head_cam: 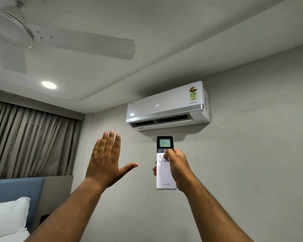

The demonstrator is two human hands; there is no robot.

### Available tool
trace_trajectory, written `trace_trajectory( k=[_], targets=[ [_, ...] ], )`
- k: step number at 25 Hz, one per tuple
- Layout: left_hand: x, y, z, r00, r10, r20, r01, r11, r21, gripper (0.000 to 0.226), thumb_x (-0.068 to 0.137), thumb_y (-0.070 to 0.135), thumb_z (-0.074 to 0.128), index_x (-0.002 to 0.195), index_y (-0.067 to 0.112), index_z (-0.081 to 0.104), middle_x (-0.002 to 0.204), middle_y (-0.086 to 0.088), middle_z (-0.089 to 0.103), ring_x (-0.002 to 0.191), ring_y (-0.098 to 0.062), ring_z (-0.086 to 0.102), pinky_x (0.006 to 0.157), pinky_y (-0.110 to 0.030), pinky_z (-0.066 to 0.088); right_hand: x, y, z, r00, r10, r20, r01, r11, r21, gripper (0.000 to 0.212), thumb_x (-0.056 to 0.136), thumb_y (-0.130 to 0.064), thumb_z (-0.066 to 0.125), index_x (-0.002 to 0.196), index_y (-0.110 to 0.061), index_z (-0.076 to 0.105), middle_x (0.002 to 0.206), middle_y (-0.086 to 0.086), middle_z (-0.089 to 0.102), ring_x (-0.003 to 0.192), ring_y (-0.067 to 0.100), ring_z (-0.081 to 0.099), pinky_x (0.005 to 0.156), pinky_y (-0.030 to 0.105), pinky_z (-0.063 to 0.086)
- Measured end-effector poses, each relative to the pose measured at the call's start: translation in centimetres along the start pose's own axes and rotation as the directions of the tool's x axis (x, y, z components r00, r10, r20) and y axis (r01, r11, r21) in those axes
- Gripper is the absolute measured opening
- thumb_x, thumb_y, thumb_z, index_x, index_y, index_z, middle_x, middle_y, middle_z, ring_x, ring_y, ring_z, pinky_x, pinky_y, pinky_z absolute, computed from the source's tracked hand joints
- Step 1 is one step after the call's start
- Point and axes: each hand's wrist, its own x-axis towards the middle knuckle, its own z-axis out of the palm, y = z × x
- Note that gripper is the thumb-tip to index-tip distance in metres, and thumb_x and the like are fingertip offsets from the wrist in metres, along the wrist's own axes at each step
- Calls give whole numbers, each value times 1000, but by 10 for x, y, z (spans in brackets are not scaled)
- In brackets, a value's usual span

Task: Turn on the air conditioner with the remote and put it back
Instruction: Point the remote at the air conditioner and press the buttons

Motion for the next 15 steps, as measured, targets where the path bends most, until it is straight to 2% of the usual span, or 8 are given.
trace_trajectory(
  k=[15],
  targets=[
    [6,8,-5,1000,15,-18,-15,1000,9,114,77,88,18,153,4,5,162,-18,6,151,-33,3,121,-49,9,-3,-4,-8,1000,0,-8,1,1000,22,21,74,-13,47,93,-5,54,73,20,62,53,38,67,54,44,58]
  ],
)
